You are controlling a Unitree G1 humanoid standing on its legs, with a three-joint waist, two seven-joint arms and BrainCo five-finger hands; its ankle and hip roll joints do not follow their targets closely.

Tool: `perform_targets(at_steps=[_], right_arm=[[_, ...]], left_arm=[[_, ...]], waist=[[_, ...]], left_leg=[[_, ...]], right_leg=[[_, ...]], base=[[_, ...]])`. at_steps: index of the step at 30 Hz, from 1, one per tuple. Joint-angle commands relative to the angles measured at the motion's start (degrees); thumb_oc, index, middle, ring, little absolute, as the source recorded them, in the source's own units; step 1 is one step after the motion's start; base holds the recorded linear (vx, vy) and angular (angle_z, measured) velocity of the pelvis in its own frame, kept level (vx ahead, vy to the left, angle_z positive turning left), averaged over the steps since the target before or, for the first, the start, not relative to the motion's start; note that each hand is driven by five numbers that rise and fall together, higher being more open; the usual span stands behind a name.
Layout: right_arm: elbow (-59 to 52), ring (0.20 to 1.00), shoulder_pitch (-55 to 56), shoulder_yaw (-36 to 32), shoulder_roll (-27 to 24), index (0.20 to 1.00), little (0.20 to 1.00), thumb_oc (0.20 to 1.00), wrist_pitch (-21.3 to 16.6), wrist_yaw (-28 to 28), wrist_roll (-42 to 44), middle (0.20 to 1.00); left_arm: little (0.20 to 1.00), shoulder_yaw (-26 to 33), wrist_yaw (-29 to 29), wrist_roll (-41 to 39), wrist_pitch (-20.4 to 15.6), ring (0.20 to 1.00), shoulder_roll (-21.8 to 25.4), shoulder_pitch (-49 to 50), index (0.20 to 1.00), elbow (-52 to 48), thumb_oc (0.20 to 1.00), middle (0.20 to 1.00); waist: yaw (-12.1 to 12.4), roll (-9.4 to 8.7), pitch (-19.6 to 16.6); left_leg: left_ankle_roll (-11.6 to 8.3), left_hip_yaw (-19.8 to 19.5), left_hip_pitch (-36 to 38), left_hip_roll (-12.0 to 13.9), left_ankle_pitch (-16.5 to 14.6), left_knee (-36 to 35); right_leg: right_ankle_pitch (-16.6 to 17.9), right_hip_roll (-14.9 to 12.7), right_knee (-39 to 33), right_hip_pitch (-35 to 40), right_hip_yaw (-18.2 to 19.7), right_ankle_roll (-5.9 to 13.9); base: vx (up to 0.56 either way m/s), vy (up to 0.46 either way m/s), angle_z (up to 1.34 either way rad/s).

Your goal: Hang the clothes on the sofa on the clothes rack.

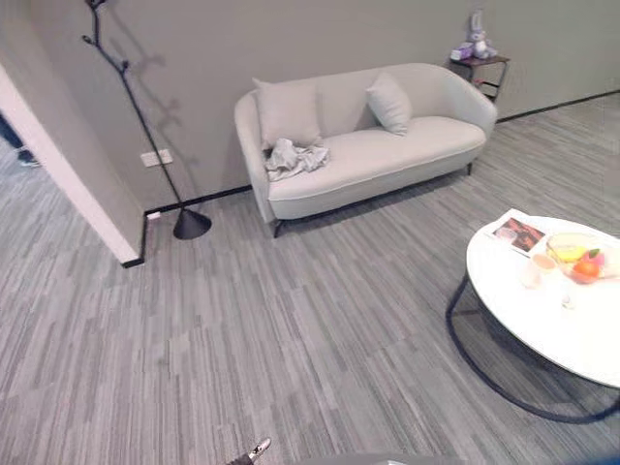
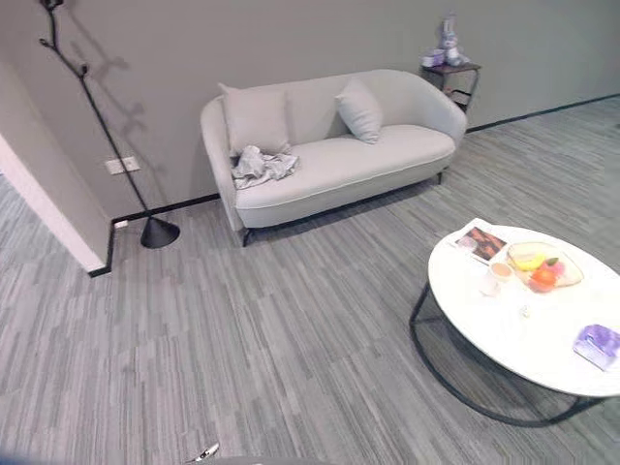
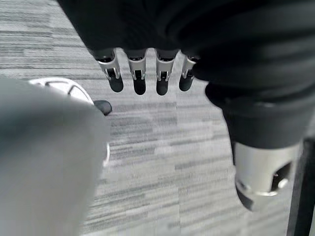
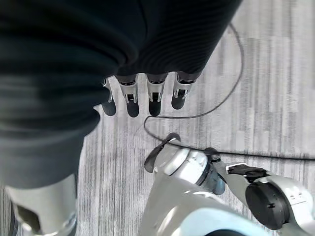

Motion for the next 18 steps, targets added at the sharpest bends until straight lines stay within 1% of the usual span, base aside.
perform_targets(at_steps=[1,7,9,10,11,12,13,14,16,18], right_arm=[[5.90,1.000,-2.69,-0.09,1.99,1.000,1.000,1.000,1.04,0.99,-0.42,1.000],[3.89,1.000,-3.97,2.45,1.49,1.000,1.000,1.000,0.52,1.83,-3.67,1.000],[3.47,1.000,-4.08,3.23,1.51,1.000,1.000,1.000,0.26,1.88,-4.68,1.000],[2.74,1.000,-4.32,4.12,1.52,1.000,1.000,1.000,0.17,2.18,-5.41,1.000],[2.36,1.000,-4.52,4.80,1.46,1.000,1.000,1.000,0.03,2.37,-5.84,1.000],[1.48,1.000,-5.42,5.43,0.83,1.000,1.000,1.000,0.02,2.51,-5.58,1.000],[1.48,1.000,-5.42,5.43,0.83,1.000,1.000,1.000,0.02,2.51,-5.58,1.000],[1.87,1.000,-4.94,4.87,0.58,1.000,1.000,1.000,0.39,2.64,-5.86,1.000],[1.90,1.000,-4.42,5.33,0.56,1.000,1.000,1.000,0.48,2.83,-7.16,1.000],[1.72,1.000,-4.20,5.41,0.76,1.000,1.000,1.000,0.74,3.30,-7.17,1.000]], left_arm=[[1.000,0.38,-0.83,-0.57,-1.72,1.000,-0.76,-2.20,1.000,1.05,1.000,1.000],[1.000,-0.95,-1.62,1.25,-1.16,1.000,-1.51,-2.02,1.000,2.77,1.000,1.000],[1.000,-1.14,-1.70,1.40,-1.14,1.000,-1.56,-1.79,1.000,2.68,1.000,1.000],[1.000,-1.37,-1.73,1.50,-1.21,1.000,-1.57,-1.69,1.000,2.50,1.000,1.000],[1.000,-1.75,-1.60,1.40,-1.40,1.000,-1.60,-1.75,1.000,2.23,1.000,1.000],[1.000,-3.32,-1.20,1.28,-1.50,1.000,-1.97,-3.37,1.000,1.54,1.000,1.000],[1.000,-3.32,-1.20,1.28,-1.50,1.000,-1.97,-3.37,1.000,1.54,1.000,1.000],[1.000,-3.36,-1.09,1.55,-1.49,1.000,-2.31,-3.32,1.000,1.96,1.000,1.000],[1.000,-3.13,-1.19,1.90,-1.45,1.000,-2.46,-2.82,1.000,2.36,1.000,1.000],[1.000,-2.75,-1.49,2.61,-1.37,1.000,-2.12,-2.95,1.000,3.00,1.000,1.000]], waist=[[-0.95,-0.72,0.63],[-1.50,-0.95,0.75],[-1.51,-0.92,0.78],[-1.32,-0.85,0.97],[-0.64,-0.96,1.56],[0.60,-1.52,3.57],[0.60,-1.52,3.57],[0.44,-1.09,3.42],[0.27,-0.47,2.74],[0.16,-0.39,2.55]], left_leg=[[-5.75,0.61,3.12,2.29,4.86,-4.31],[-5.66,0.79,3.52,2.54,5.07,-4.15],[-5.38,0.66,3.67,2.27,4.59,-4.11],[-5.07,0.04,3.79,1.76,4.06,-3.96],[-4.70,-2.65,3.50,0.84,3.71,-3.36],[-3.74,-11.15,-0.55,-0.67,3.32,-0.77],[-3.74,-11.15,-0.55,-0.67,3.32,-0.77],[-3.37,-12.47,-0.50,-1.05,3.04,-2.44],[-2.92,-11.40,-0.11,-1.31,3.81,-4.27],[-3.10,-10.62,-0.59,-1.33,3.82,-4.31]], right_leg=[[11.19,-3.72,-10.94,1.04,-2.27,6.86],[10.93,-3.67,-10.94,1.43,-1.65,6.50],[10.90,-3.57,-10.94,1.41,-1.06,6.45],[10.84,-3.41,-10.94,1.46,-0.53,6.40],[10.57,-3.13,-10.94,1.52,0.56,6.22],[11.15,-3.61,-10.94,0.42,0.99,5.20],[11.15,-3.61,-10.94,0.42,0.99,5.20],[10.92,-4.02,-10.94,0.47,0.52,5.38],[11.09,-4.37,-10.94,-0.03,0.40,5.85],[11.64,-4.84,-10.94,-0.62,0.31,6.31]], base=[[-0.06,-0.017,-0.14],[-0.02,-0.017,-0.11],[0.00,0.000,0.00],[0.02,0.013,-0.03],[-0.09,-0.014,-0.07],[-0.10,-0.020,-0.19],[-0.10,0.036,-0.34],[0.04,0.104,-0.36],[0.04,0.101,0.04],[0.00,0.037,0.14]])
